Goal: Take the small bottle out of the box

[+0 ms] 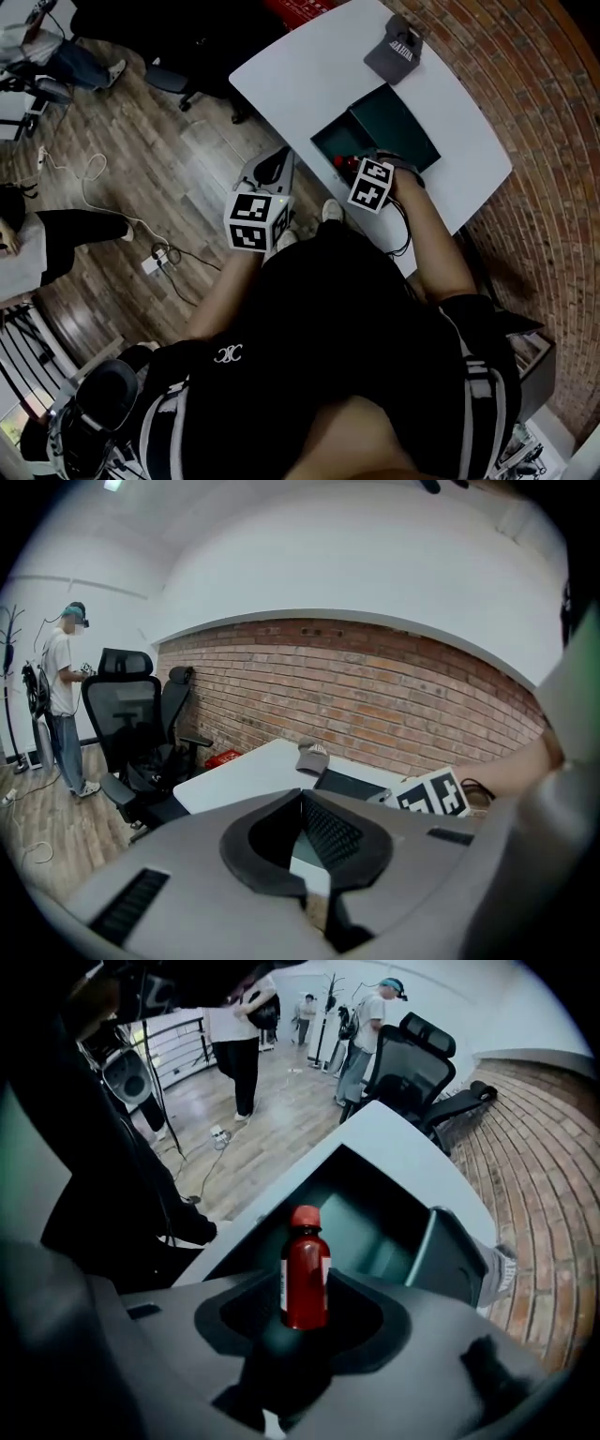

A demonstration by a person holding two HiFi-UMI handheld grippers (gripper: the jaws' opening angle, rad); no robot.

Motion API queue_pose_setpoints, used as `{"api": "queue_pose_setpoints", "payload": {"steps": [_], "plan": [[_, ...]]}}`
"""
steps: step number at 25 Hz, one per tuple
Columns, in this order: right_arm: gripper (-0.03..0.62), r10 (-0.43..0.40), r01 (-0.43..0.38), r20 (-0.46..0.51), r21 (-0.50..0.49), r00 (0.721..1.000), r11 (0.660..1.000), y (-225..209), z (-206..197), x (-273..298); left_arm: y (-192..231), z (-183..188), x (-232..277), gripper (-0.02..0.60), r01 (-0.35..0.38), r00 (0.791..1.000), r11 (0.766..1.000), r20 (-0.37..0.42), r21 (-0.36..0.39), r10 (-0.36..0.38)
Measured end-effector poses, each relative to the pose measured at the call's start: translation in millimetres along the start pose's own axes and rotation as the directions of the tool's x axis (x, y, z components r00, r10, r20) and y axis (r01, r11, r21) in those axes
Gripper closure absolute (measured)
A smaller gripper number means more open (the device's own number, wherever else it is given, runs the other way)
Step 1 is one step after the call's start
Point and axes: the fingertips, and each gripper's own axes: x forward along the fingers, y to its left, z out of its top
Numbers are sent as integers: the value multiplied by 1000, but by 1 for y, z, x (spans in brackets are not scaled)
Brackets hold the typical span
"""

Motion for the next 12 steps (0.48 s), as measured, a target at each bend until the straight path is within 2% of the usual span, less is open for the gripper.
{"api": "queue_pose_setpoints", "payload": {"steps": [2,7,12], "plan": [[428,-28,28,-12,3,1000,1000,-7,1,5,1,-3,-1,568,-5,1000,1000,-7,-2,5],[419,-11,12,-23,25,1000,1000,-7,3,8,2,-7,-3,568,-5,1000,1000,-22,-11,5],[402,-30,31,-24,56,999,998,-10,2,17,-4,-6,-2,568,-2,1000,1000,-28,5,2]]}}
